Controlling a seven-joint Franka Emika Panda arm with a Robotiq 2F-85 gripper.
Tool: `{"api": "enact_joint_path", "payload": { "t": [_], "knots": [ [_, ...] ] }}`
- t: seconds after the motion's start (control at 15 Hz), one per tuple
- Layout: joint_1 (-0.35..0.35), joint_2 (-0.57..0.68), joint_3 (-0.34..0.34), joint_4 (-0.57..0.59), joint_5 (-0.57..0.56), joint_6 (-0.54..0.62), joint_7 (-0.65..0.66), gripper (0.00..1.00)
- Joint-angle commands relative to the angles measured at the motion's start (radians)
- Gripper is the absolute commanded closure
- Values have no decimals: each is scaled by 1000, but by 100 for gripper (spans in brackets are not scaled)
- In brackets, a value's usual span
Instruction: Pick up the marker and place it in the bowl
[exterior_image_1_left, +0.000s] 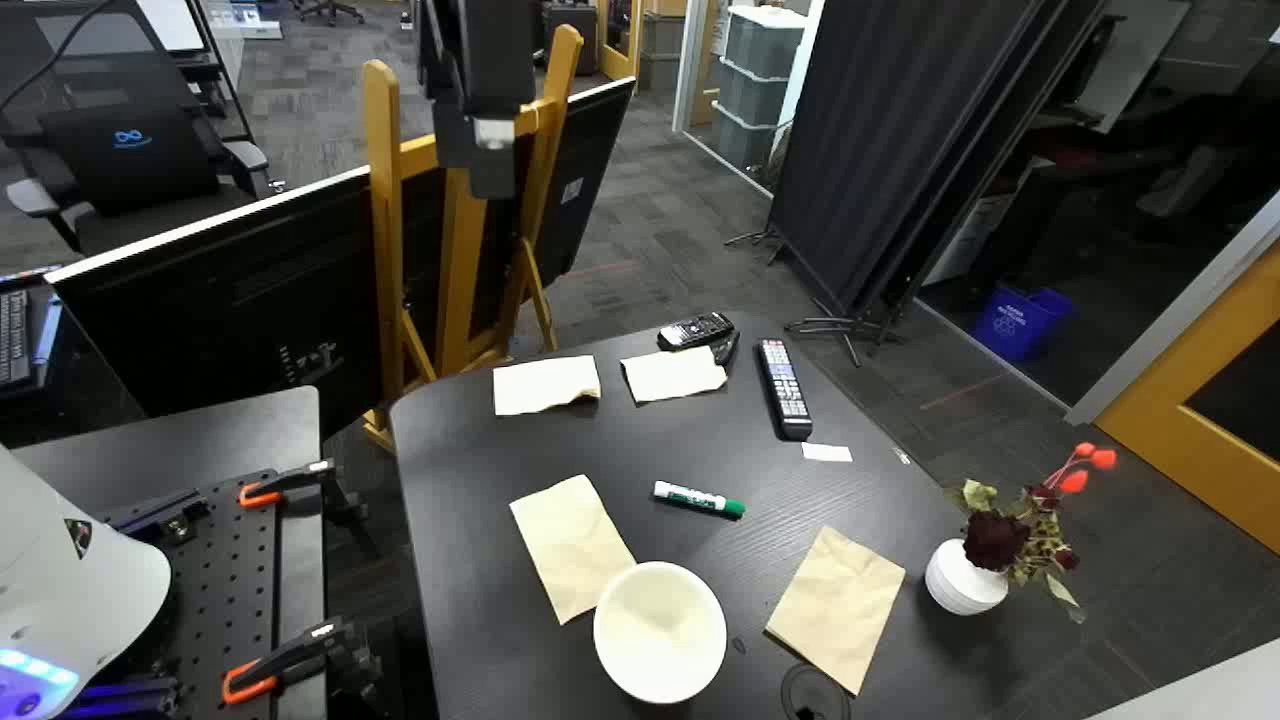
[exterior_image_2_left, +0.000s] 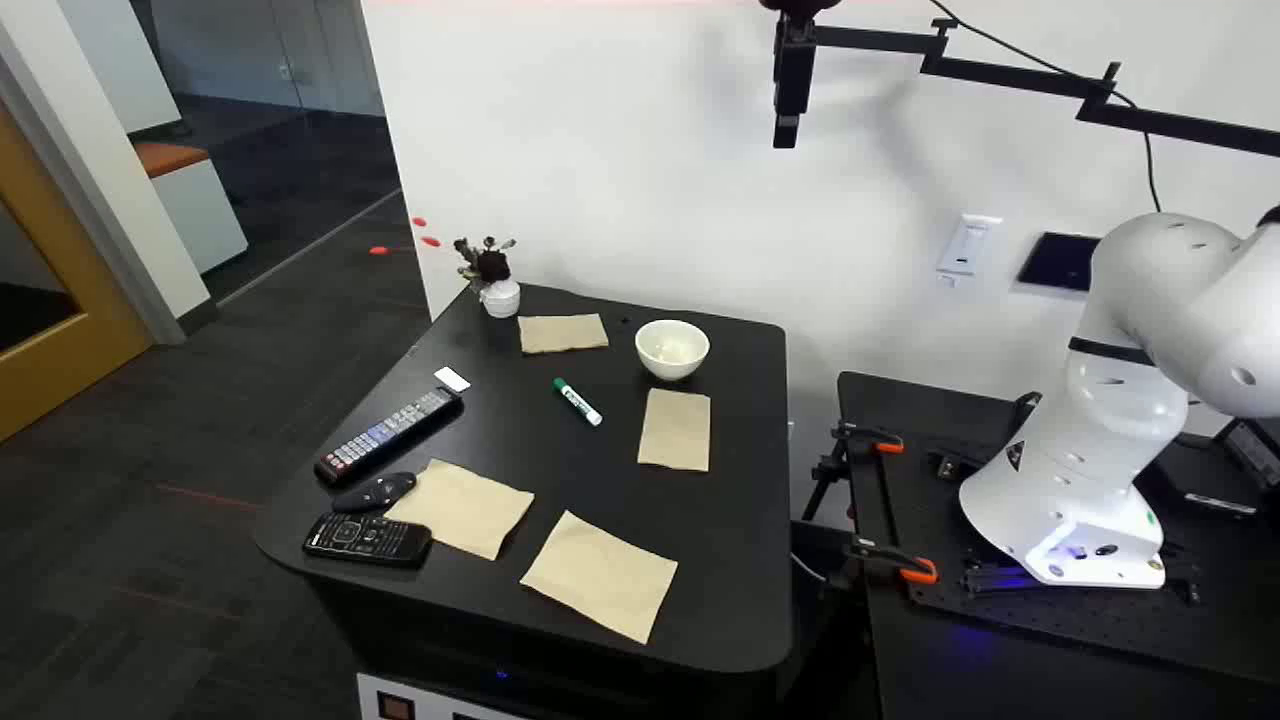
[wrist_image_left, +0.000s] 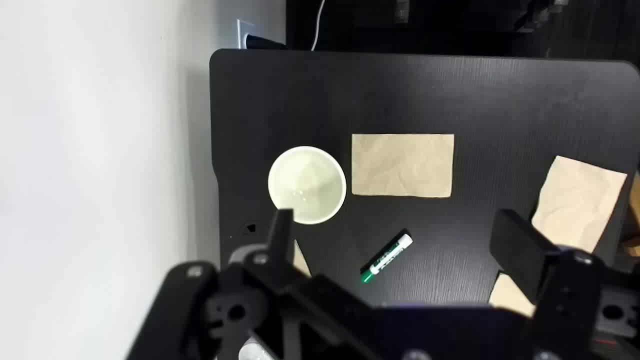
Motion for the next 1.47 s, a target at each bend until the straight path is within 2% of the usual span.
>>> {"api": "enact_joint_path", "payload": {
  "t": [0.0,0.4,0.73,1.07,1.4],
  "knots": [
    [15,1,-12,2,-4,-3,4,0],
    [16,8,-16,5,11,9,11,0],
    [-5,90,-19,23,49,84,162,0],
    [-20,228,-25,25,40,272,329,0],
    [-23,385,-42,32,52,466,419,0]
  ]
}}
